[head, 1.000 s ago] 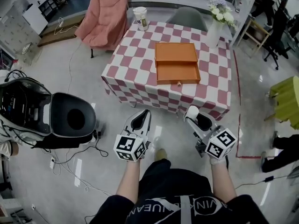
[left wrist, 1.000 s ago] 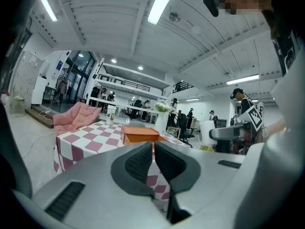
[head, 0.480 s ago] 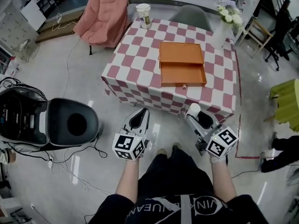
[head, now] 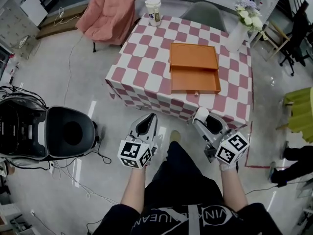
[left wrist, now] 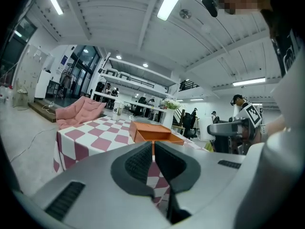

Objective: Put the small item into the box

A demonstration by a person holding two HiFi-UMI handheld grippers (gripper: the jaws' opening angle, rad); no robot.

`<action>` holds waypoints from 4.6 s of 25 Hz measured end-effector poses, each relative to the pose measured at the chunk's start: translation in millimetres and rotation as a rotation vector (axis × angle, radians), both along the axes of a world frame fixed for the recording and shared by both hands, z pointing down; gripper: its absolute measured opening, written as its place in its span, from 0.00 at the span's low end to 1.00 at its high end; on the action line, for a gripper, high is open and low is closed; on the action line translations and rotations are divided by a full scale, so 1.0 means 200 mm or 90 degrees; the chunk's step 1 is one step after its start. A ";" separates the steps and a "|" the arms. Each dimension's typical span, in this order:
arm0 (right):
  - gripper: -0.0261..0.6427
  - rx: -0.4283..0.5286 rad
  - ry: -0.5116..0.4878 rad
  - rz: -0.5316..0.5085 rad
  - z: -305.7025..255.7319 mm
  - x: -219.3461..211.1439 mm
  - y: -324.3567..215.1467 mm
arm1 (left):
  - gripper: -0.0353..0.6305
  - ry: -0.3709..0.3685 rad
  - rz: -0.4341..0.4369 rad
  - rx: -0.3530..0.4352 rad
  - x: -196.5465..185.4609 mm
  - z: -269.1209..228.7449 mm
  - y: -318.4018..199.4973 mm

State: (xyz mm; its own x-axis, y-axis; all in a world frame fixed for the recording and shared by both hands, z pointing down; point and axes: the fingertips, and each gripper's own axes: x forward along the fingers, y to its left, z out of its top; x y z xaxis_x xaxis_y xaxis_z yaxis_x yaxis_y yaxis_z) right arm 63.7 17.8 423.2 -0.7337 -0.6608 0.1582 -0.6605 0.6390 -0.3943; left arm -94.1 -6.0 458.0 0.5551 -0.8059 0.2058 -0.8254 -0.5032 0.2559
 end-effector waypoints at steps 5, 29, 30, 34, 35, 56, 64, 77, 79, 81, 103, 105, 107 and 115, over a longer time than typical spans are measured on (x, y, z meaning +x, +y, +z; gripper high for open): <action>0.29 0.002 -0.003 -0.011 -0.01 -0.05 -0.16 | 0.08 -0.022 0.013 0.012 0.00 -0.02 -0.12; 0.29 -0.082 0.099 -0.037 0.12 -0.04 -0.79 | 0.08 -0.042 0.063 -0.011 0.16 0.03 -0.77; 0.29 -0.090 0.109 -0.038 0.14 -0.03 -0.81 | 0.08 -0.043 0.064 -0.013 0.17 0.04 -0.79; 0.29 -0.116 0.145 -0.057 0.18 -0.01 -0.86 | 0.08 -0.051 0.071 -0.020 0.20 0.06 -0.86; 0.29 -0.120 0.156 -0.067 0.19 -0.02 -0.87 | 0.08 -0.054 0.071 -0.021 0.20 0.07 -0.87; 0.29 -0.210 0.366 -0.156 0.40 0.00 -0.95 | 0.08 -0.089 0.103 -0.028 0.22 0.16 -1.00; 0.29 -0.228 0.427 -0.177 0.47 -0.01 -0.98 | 0.08 -0.093 0.133 -0.033 0.28 0.22 -1.04; 0.29 -0.260 0.537 -0.247 0.63 -0.03 -0.98 | 0.08 -0.094 0.125 -0.045 0.28 0.29 -1.07; 0.29 -0.262 0.553 -0.255 0.65 -0.03 -0.98 | 0.08 -0.094 0.123 -0.047 0.28 0.29 -1.07; 0.29 -0.261 0.570 -0.264 0.67 -0.03 -0.98 | 0.08 -0.092 0.121 -0.048 0.28 0.30 -1.07; 0.29 -0.244 0.590 -0.312 0.68 -0.09 -0.99 | 0.08 -0.086 0.104 -0.052 0.23 0.31 -1.07; 0.29 -0.243 0.588 -0.307 0.68 -0.09 -0.99 | 0.08 -0.085 0.103 -0.053 0.22 0.31 -1.07; 0.29 -0.239 0.579 -0.301 0.67 -0.09 -0.99 | 0.08 -0.084 0.103 -0.053 0.22 0.31 -1.07; 0.30 -0.242 0.523 -0.272 0.60 -0.10 -1.00 | 0.08 -0.079 0.115 -0.048 0.24 0.28 -1.09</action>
